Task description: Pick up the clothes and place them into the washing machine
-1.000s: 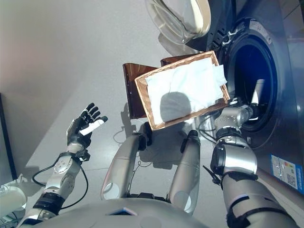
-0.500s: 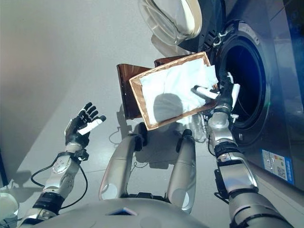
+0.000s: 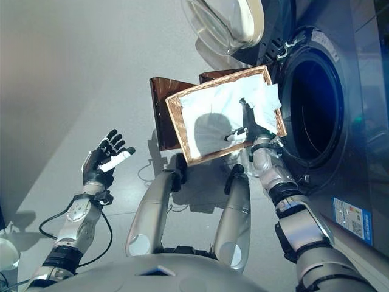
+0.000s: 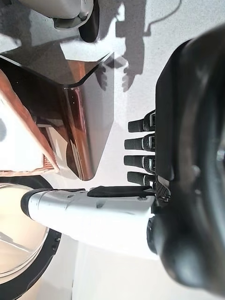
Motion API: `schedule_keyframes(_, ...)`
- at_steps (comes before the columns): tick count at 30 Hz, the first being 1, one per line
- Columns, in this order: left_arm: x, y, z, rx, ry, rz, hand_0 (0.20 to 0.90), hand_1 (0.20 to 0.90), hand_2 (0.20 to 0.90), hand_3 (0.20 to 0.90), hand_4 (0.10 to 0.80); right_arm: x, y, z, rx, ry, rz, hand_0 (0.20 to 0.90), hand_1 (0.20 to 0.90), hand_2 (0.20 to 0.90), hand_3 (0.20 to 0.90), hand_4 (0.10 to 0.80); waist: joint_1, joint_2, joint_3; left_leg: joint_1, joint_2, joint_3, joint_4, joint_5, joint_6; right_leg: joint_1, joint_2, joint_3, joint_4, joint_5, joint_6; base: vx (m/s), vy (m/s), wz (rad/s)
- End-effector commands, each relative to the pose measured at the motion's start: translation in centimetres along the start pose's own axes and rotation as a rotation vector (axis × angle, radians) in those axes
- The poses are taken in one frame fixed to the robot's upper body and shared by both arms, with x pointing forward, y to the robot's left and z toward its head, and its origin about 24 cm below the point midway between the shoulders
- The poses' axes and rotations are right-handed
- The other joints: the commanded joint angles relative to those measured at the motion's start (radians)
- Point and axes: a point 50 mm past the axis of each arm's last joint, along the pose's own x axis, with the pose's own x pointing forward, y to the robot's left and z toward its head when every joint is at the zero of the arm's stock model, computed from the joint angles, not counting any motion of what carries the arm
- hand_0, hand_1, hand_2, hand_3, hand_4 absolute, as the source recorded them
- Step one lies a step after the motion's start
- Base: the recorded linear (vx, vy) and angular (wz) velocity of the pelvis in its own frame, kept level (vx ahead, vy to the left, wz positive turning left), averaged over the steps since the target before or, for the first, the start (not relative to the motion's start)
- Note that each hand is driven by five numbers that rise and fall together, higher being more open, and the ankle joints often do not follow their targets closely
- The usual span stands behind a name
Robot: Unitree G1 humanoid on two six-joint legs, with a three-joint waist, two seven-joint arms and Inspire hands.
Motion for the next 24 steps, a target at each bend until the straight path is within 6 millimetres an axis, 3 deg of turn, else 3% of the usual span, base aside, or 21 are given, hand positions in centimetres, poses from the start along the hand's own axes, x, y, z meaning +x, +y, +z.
schedule_keyframes(1,0.1,1.2,3.9,0.038,-0.221,0.032,0.9,0.9,0.9,0.9,0.8,1.8,-2.2,3.7,-0.144,-0.167,-0.086,0.9,0.9,0.9,0.9,0.8,0.023,-0.005,-0.034,0.009,-0.002,-0.022,-0.041,-0.029,-0.04,-0.018,0.002,-0.016,-0.075,0.084,-0.015,0.0,0.0,0.0)
schedule_keyframes(14,0.5,0.6,4.3,0.037,-0.238,0.042,0.9,0.9,0.9,0.9,0.8,1.5,2.2,8.5,-0.33,-0.312,0.033,0.9,0.9,0.9,0.9,0.8,0.043,-0.015,-0.007,-0.004,-0.014,-0.03,-0.031,-0.032,-0.039,-0.019,-0.006,-0.023,-0.072,0.087,-0.013,0.0,0.009,0.05)
schedule_keyframes(19,0.4,0.5,4.6,0.032,-0.254,0.04,0.9,0.9,0.9,0.9,0.8,1.5,3.3,7.9,-0.411,-0.263,0.055,0.9,0.9,0.9,0.9,0.8,0.052,-0.003,0.002,-0.02,-0.018,-0.029,-0.02,-0.034,-0.037,-0.037,-0.008,-0.02,-0.061,0.088,-0.014,0.0,0.0,0.0)
schedule_keyframes(24,0.2,0.9,4.8,0.043,-0.261,0.048,0.9,0.9,0.9,0.9,0.8,1.9,2.7,7.3,-0.422,-0.219,0.021,0.9,0.9,0.9,0.9,0.8,0.056,0.004,0.003,-0.029,-0.016,-0.03,-0.012,-0.033,-0.036,-0.048,-0.008,-0.016,-0.05,0.088,-0.015,-0.002,0.013,0.01)
